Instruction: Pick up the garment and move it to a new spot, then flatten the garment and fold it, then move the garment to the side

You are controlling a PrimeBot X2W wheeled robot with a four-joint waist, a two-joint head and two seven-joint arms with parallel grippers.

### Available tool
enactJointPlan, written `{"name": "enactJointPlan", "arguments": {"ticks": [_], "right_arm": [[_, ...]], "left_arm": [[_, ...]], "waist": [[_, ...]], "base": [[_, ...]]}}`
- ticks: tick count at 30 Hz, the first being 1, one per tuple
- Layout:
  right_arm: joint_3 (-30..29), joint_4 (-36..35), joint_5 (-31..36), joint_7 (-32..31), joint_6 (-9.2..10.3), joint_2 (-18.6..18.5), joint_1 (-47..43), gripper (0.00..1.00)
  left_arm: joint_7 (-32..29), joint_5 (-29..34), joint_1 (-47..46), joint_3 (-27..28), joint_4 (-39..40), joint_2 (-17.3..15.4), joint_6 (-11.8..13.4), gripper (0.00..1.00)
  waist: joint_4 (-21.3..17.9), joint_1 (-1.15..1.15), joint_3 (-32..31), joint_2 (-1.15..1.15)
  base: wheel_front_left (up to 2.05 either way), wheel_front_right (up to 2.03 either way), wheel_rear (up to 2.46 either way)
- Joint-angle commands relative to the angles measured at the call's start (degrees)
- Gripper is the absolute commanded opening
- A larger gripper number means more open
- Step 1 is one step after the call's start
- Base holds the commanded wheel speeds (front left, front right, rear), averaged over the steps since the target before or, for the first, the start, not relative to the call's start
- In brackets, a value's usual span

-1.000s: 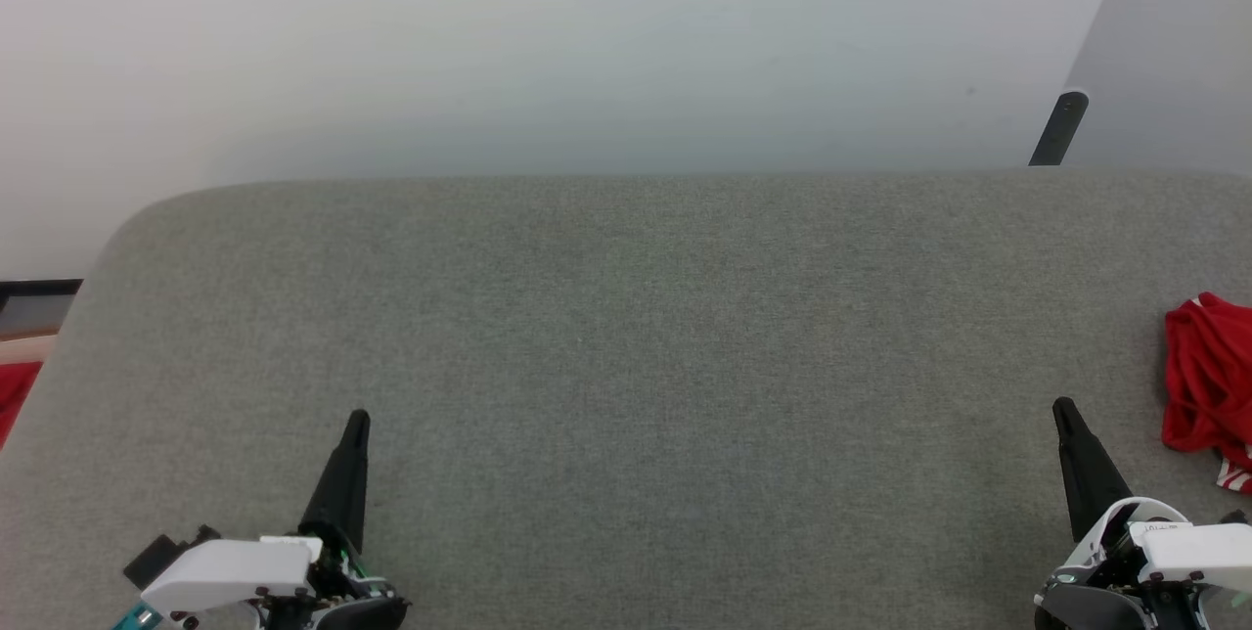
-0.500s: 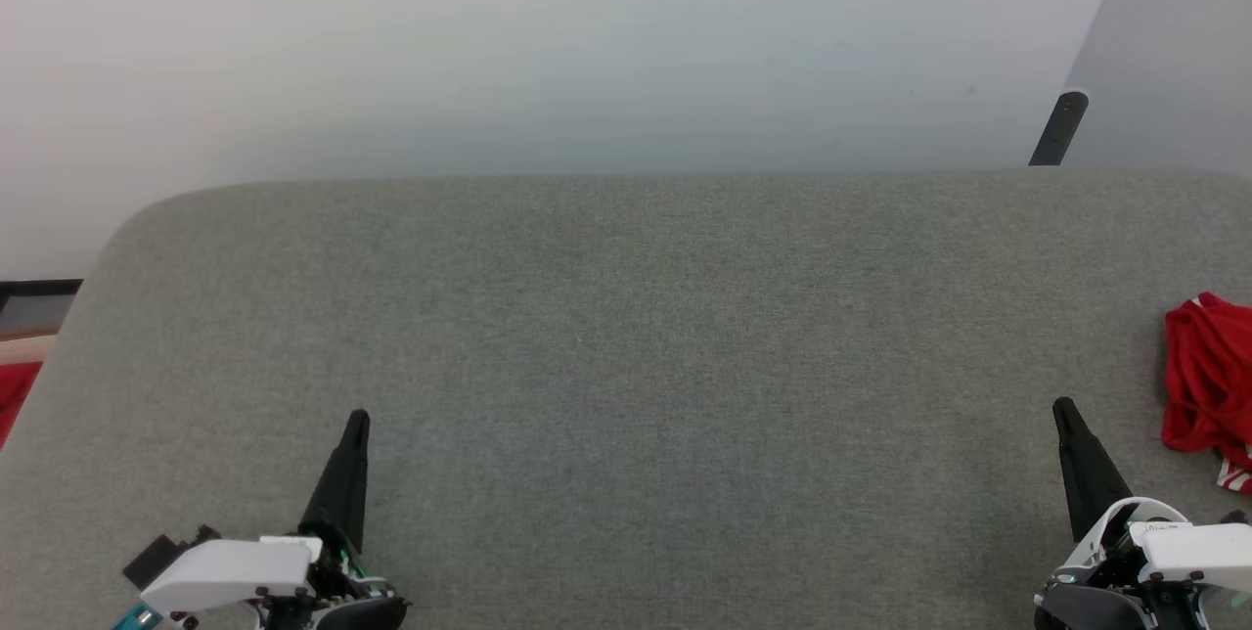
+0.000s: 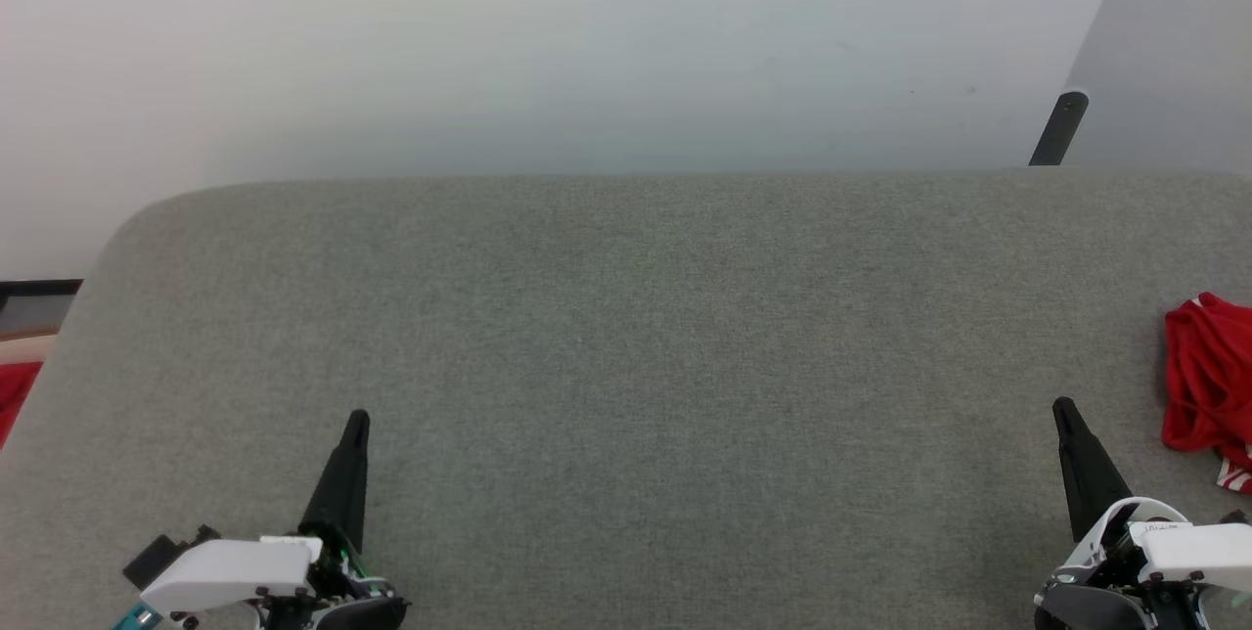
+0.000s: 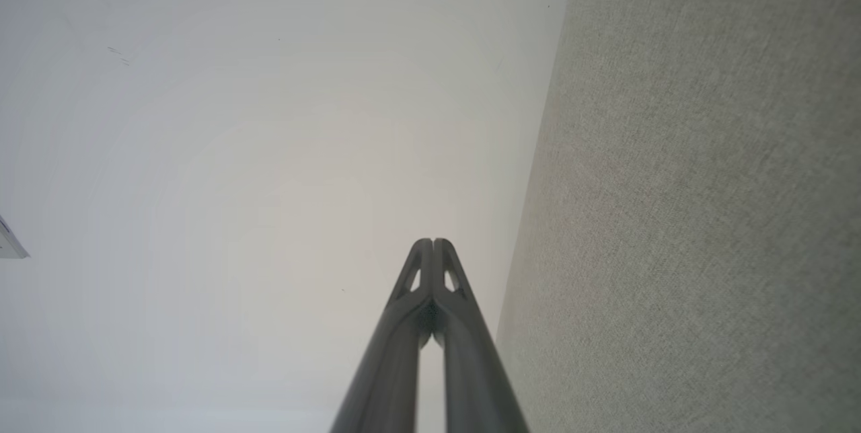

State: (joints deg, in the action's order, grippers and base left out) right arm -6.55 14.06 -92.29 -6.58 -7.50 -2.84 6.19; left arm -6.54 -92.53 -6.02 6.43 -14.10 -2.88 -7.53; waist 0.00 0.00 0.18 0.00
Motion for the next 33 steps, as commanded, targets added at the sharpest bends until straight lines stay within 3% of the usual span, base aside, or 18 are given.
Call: {"name": "enactJointPlan", "arguments": {"ticks": [1, 33], "right_arm": [[0.0, 0.0, -0.2, -0.1, 0.02, -0.1, 0.2, 0.0], [0.0, 0.0, -0.2, -0.1, 0.02, -0.1, 0.2, 0.0]], "left_arm": [[-0.1, 0.2, -0.6, 0.1, 0.0, 0.1, 0.1, 0.0], [-0.2, 0.2, -0.6, 0.2, 0.0, 0.1, 0.1, 0.0]], "waist": [[0.0, 0.0, 0.0, 0.0], [0.0, 0.0, 0.0, 0.0]], "base": [[0.0, 0.0, 0.0], [0.0, 0.0, 0.0]]}}
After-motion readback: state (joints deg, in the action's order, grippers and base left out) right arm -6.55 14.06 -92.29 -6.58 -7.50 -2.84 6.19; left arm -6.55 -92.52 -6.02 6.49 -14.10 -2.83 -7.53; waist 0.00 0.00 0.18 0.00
